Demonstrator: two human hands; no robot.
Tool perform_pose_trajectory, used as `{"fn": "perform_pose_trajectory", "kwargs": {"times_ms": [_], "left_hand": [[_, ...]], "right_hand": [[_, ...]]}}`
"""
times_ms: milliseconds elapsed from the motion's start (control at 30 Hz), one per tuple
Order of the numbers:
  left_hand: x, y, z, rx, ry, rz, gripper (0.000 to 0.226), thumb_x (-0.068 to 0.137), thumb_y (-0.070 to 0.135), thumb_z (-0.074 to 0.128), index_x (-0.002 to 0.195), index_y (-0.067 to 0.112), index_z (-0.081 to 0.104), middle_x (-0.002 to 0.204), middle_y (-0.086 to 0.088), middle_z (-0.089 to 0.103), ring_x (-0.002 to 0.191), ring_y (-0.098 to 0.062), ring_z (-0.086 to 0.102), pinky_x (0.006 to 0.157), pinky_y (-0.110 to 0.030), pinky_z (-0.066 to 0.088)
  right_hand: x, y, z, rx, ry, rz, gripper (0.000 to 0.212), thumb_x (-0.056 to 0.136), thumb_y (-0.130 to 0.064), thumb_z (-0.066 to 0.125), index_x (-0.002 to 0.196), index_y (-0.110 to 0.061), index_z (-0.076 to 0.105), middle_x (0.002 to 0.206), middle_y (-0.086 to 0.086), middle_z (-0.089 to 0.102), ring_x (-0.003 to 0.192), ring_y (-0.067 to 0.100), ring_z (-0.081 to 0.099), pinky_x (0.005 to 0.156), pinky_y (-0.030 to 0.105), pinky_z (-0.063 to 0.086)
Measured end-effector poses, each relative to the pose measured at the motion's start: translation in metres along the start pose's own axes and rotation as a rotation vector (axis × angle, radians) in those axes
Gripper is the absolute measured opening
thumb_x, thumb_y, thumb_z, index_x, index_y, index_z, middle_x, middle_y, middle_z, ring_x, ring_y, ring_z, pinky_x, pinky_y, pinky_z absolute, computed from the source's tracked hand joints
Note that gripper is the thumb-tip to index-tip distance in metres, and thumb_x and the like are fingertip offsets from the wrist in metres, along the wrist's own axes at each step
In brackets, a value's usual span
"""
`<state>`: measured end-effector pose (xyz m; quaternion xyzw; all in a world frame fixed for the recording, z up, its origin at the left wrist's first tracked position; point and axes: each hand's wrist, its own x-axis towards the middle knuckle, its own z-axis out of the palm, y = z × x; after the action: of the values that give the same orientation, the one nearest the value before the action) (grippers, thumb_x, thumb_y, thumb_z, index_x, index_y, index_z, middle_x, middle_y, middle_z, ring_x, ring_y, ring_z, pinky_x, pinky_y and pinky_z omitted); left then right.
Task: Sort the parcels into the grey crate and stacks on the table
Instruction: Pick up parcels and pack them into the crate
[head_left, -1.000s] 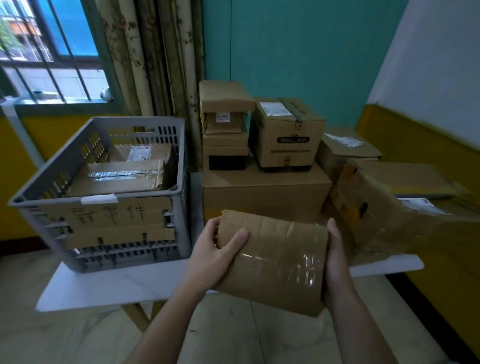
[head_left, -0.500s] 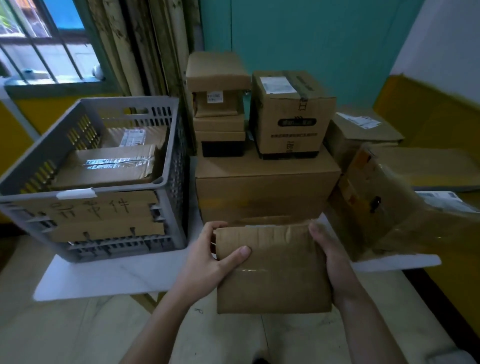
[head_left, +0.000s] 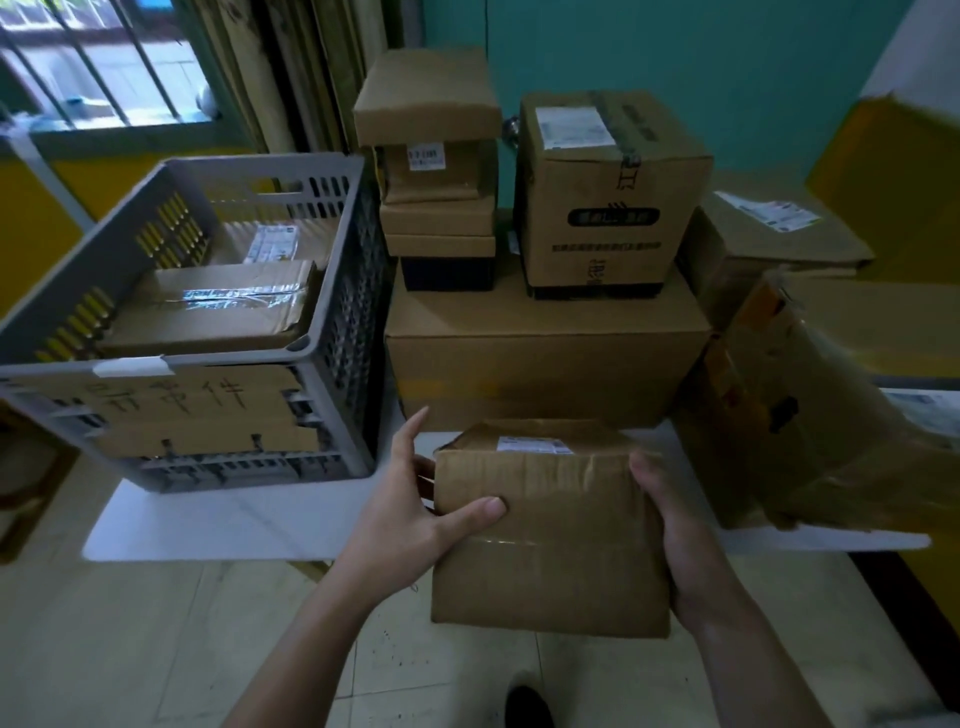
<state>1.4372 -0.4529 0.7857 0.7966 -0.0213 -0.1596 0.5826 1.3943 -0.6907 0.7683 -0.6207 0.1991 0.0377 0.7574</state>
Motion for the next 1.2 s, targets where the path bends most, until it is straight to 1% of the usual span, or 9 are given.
{"fn": "perform_pose_trajectory", "kwargs": {"times_ms": [167,267,367,433,533,833,1033,1133,1200], "left_hand": [[-0.002,0.002,0.007,0.019,0.039,-0.012,0.122,0.05,0.057,0.082,0.152,0.043,0.017,0.115,0.002,0.062,0.099,-0.012,0.067,0.08,-0.033,0.061],[-0.003,0.005,0.01,0.048,0.055,-0.01,0.1,0.055,0.056,0.079,0.142,0.048,0.032,0.112,0.006,0.062,0.096,-0.01,0.067,0.071,-0.027,0.059],[-0.004,0.006,0.013,0.11,0.031,0.008,0.063,0.062,0.057,0.077,0.117,0.042,0.052,0.112,0.012,0.061,0.094,0.0,0.064,0.065,-0.021,0.058],[-0.004,0.007,0.017,0.113,0.028,0.022,0.057,0.064,0.055,0.078,0.113,0.035,0.056,0.119,0.011,0.058,0.096,0.006,0.061,0.065,-0.019,0.057],[-0.005,0.007,0.025,0.12,0.062,0.05,0.059,0.065,0.055,0.078,0.114,0.034,0.055,0.119,0.019,0.059,0.099,0.004,0.062,0.068,-0.018,0.057],[-0.004,0.004,0.053,0.102,0.162,0.087,0.066,0.062,0.075,0.067,0.117,0.044,0.049,0.103,0.033,0.061,0.096,0.005,0.064,0.068,-0.02,0.058],[-0.004,0.012,0.063,0.029,0.245,0.006,0.06,0.072,0.068,0.075,0.121,0.048,0.047,0.109,0.013,0.062,0.091,-0.002,0.066,0.064,-0.018,0.055],[-0.003,0.015,0.07,-0.007,0.279,0.007,0.087,0.068,0.061,0.076,0.142,0.049,0.032,0.113,0.018,0.059,0.092,0.003,0.066,0.073,-0.018,0.056],[-0.002,0.013,0.072,-0.038,0.307,-0.005,0.105,0.063,0.056,0.074,0.152,0.049,0.018,0.116,0.017,0.059,0.099,-0.004,0.066,0.085,-0.027,0.056]], "right_hand": [[0.002,-0.004,-0.004,-0.006,-0.033,-0.023,0.075,0.063,-0.072,0.068,0.13,-0.039,0.059,0.118,-0.009,0.07,0.105,0.012,0.068,0.086,0.041,0.051],[0.001,-0.008,-0.004,-0.051,0.014,-0.07,0.074,0.07,-0.069,0.064,0.139,-0.054,0.04,0.122,-0.027,0.055,0.108,-0.001,0.057,0.081,0.03,0.047],[0.0,-0.013,-0.01,-0.152,0.03,-0.12,0.052,0.077,-0.066,0.062,0.126,-0.049,0.054,0.115,-0.03,0.053,0.104,-0.005,0.053,0.074,0.025,0.042],[0.001,-0.016,-0.017,-0.212,0.04,-0.145,0.04,0.079,-0.065,0.063,0.115,-0.046,0.059,0.102,-0.034,0.057,0.096,-0.006,0.056,0.072,0.025,0.042],[0.002,-0.018,-0.026,-0.287,-0.017,-0.16,0.037,0.076,-0.053,0.058,0.111,-0.043,0.055,0.086,-0.044,0.055,0.084,-0.014,0.057,0.069,0.024,0.042],[0.009,-0.018,-0.047,-0.384,-0.061,-0.215,0.039,0.072,-0.046,0.068,0.107,-0.034,0.055,0.09,-0.038,0.06,0.084,-0.013,0.061,0.058,0.008,0.048],[0.019,-0.022,-0.046,-0.422,-0.066,-0.251,0.04,0.073,-0.052,0.066,0.107,-0.036,0.054,0.092,-0.04,0.06,0.084,-0.012,0.061,0.058,0.01,0.049],[0.022,-0.021,-0.044,-0.418,-0.044,-0.257,0.051,0.07,-0.054,0.066,0.117,-0.039,0.05,0.091,-0.048,0.056,0.086,-0.02,0.058,0.064,0.011,0.046],[0.023,-0.018,-0.045,-0.386,-0.016,-0.235,0.071,0.067,-0.057,0.067,0.131,-0.038,0.044,0.091,-0.04,0.061,0.087,-0.019,0.057,0.071,0.01,0.043]]}}
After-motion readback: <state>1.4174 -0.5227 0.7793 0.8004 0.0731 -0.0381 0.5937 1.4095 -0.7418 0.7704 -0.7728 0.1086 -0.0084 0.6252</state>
